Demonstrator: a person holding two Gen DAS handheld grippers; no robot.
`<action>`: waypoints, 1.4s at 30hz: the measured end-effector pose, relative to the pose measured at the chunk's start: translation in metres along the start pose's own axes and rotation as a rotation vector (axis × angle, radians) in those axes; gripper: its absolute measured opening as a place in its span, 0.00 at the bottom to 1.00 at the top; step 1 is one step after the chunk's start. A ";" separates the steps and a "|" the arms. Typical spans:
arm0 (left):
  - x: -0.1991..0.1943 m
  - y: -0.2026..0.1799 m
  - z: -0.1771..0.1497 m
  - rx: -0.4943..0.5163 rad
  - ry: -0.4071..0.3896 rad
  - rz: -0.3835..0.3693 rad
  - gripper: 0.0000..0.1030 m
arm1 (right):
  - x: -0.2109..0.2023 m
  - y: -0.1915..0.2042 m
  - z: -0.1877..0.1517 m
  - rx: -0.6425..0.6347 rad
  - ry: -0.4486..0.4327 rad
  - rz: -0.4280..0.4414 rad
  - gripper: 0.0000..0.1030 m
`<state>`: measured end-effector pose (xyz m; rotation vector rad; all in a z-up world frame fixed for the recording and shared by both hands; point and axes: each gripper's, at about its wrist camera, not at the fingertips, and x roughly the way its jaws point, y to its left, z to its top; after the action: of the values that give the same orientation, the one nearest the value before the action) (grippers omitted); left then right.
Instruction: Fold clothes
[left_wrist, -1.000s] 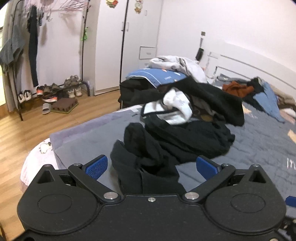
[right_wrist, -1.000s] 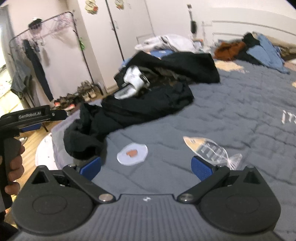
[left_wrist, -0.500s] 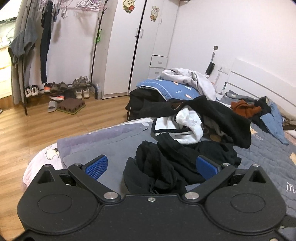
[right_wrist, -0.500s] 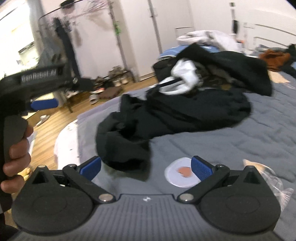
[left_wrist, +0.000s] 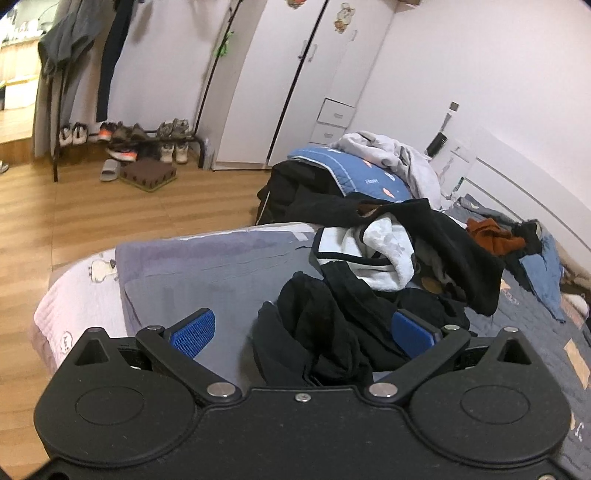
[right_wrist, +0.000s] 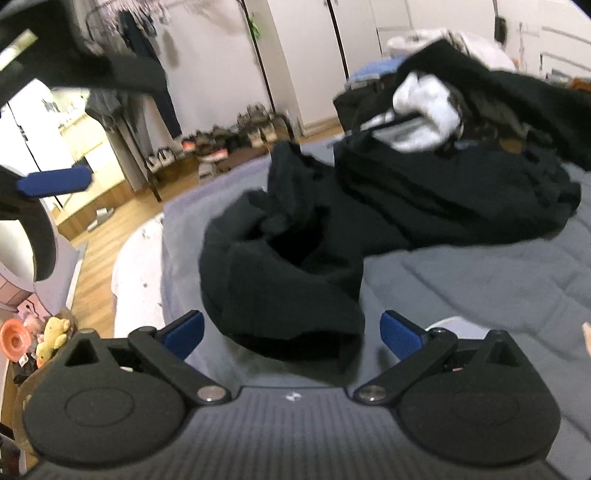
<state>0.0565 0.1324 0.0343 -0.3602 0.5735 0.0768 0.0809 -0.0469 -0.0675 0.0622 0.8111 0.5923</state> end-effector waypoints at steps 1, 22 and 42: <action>0.000 0.000 0.000 0.002 0.001 -0.001 1.00 | 0.003 -0.001 -0.001 0.008 -0.001 -0.001 0.91; -0.003 -0.021 -0.009 0.032 0.028 -0.067 1.00 | -0.091 -0.052 -0.025 0.263 -0.274 -0.051 0.05; -0.005 -0.092 -0.049 0.167 0.111 -0.236 1.00 | -0.245 -0.118 -0.108 0.472 -0.398 -0.257 0.05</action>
<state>0.0426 0.0290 0.0280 -0.2679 0.6385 -0.2179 -0.0696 -0.2913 -0.0124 0.4863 0.5430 0.1265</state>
